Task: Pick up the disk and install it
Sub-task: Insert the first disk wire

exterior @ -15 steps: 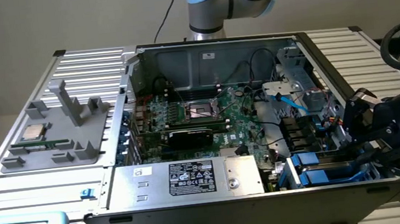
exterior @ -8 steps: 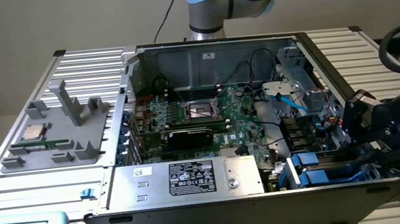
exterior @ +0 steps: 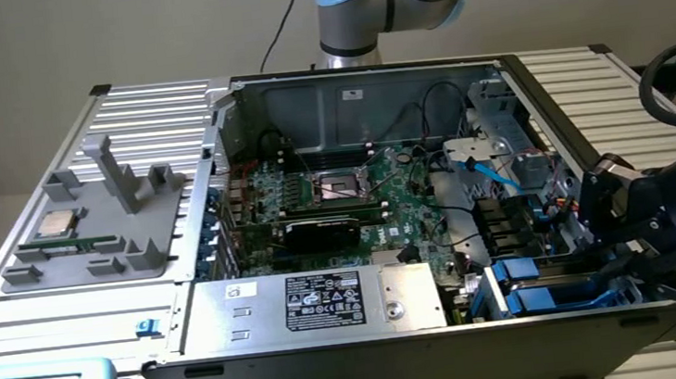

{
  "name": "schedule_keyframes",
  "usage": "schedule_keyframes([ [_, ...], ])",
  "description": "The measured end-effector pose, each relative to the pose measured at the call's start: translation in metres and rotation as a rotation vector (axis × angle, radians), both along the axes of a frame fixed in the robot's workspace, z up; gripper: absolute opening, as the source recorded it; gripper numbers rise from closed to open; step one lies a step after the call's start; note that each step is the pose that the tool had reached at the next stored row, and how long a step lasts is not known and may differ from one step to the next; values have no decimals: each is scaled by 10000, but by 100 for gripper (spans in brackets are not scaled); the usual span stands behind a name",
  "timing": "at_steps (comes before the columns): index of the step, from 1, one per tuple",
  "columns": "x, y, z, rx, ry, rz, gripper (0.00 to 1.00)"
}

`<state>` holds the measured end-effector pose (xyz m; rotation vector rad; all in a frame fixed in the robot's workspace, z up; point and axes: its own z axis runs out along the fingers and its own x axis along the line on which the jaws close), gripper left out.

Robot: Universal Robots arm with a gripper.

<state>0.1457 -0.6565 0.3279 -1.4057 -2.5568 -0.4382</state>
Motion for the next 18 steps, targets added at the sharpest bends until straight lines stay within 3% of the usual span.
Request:
schedule_keyframes([
  [1, 0, 0, 0, 0, 0, 0, 30],
  [2, 0, 0, 0, 0, 0, 0, 23],
  [18, 0, 1, 23, -11, 0, 0, 16],
])
